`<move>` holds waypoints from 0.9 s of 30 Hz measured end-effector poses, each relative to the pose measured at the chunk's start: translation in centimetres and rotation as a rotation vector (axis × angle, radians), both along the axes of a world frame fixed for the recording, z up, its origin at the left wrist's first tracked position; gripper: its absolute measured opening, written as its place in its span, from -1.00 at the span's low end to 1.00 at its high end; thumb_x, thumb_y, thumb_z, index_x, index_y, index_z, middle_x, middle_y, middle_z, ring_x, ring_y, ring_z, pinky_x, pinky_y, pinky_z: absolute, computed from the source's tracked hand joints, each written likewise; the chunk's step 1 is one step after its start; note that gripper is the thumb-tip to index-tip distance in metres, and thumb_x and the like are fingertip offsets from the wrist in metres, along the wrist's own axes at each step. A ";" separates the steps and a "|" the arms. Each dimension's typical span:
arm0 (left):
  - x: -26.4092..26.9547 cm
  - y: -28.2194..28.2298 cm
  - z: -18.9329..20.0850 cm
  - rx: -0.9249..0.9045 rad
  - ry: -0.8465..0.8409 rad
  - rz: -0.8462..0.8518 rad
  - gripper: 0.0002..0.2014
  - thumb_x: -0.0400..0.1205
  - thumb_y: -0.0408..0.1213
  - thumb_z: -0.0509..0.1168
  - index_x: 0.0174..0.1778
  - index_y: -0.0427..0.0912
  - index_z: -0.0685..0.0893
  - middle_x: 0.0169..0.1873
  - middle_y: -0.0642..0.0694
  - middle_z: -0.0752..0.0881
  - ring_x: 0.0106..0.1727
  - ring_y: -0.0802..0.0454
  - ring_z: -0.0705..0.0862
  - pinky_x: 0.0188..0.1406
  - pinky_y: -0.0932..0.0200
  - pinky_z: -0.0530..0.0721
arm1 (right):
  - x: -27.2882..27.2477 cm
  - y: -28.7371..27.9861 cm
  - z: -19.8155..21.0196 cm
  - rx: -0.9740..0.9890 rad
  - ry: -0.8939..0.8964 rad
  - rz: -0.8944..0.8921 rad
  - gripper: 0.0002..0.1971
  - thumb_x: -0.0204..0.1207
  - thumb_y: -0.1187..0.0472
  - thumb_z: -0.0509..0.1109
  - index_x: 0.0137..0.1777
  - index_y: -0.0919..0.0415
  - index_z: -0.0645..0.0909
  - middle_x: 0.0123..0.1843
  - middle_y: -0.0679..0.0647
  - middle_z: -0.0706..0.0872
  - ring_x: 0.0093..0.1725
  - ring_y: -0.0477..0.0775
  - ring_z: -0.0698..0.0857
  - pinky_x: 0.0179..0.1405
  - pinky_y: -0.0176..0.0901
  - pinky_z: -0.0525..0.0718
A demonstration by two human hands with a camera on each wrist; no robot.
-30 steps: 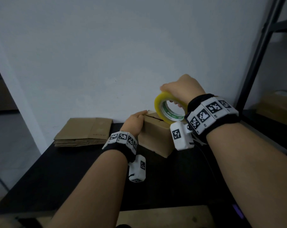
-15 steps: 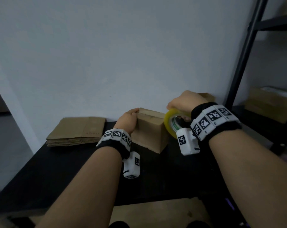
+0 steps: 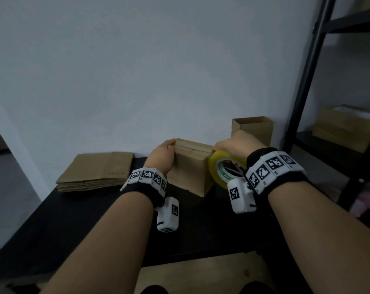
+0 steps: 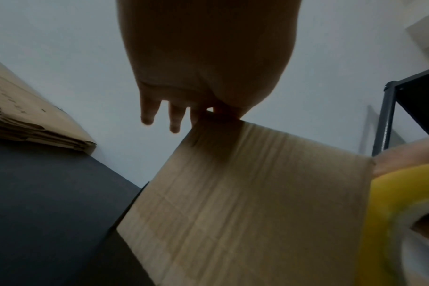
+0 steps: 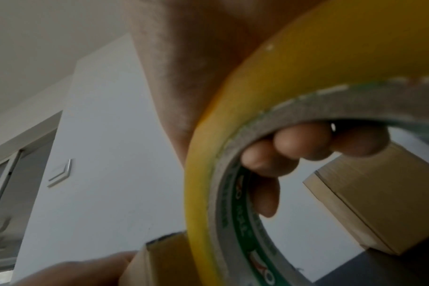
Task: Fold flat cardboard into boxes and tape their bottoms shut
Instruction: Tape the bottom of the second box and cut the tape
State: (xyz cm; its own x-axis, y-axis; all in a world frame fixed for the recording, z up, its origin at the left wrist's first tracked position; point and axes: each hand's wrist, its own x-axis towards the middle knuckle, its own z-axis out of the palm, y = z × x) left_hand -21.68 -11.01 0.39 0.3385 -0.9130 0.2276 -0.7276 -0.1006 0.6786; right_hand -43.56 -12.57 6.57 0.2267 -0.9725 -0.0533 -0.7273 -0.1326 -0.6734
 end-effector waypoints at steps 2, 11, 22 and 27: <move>-0.2 0.3 0.2 0.015 -0.209 0.024 -0.55 0.76 -0.30 -0.12 0.57 -0.06 0.38 0.59 -0.10 0.34 0.58 -0.13 0.30 0.57 -0.08 0.25 | -0.1 0.0 -0.4 0.005 -0.025 -0.004 -0.67 0.48 0.01 0.43 -0.22 0.34 0.64 -0.37 0.22 0.69 -0.38 0.19 0.67 -0.33 -0.09 0.55; -2.3 1.9 0.2 -0.214 -0.375 -0.233 -0.67 0.76 -0.13 0.06 0.13 -0.13 0.72 0.25 0.02 0.67 0.25 0.07 0.55 0.28 0.30 0.33 | 0.0 -0.6 -1.2 0.009 -0.107 -0.011 -0.63 0.42 0.00 0.47 -0.17 0.38 0.69 -0.34 0.26 0.72 -0.33 0.24 0.71 -0.33 -0.07 0.56; -1.2 0.8 0.4 0.117 -0.620 -0.327 -0.37 0.57 0.24 -0.28 0.54 0.31 0.36 0.62 -0.03 0.29 0.63 -0.11 0.20 0.56 -0.14 0.12 | 0.1 -1.0 -1.6 0.017 -0.123 -0.016 -0.66 0.42 0.01 0.48 -0.17 0.35 0.66 -0.26 0.25 0.75 -0.25 0.26 0.75 -0.27 -0.06 0.58; -1.6 1.2 0.4 0.006 -0.472 -0.286 -0.63 0.74 0.11 -0.01 0.42 0.33 0.52 0.56 0.05 0.41 0.60 -0.01 0.30 0.55 -0.10 0.19 | -0.1 -1.0 -1.7 -0.006 -0.134 -0.012 -0.65 0.43 -0.03 0.49 -0.12 0.31 0.65 -0.13 0.25 0.77 -0.11 0.27 0.78 -0.17 -0.04 0.65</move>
State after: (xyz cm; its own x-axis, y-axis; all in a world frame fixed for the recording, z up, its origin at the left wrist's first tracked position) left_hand -23.25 -9.86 0.75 -0.0609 -0.9554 0.2890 -0.9517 0.1429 0.2719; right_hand -43.64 -13.53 4.88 0.2195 -0.9755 -0.0171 -0.6325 -0.1289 -0.7637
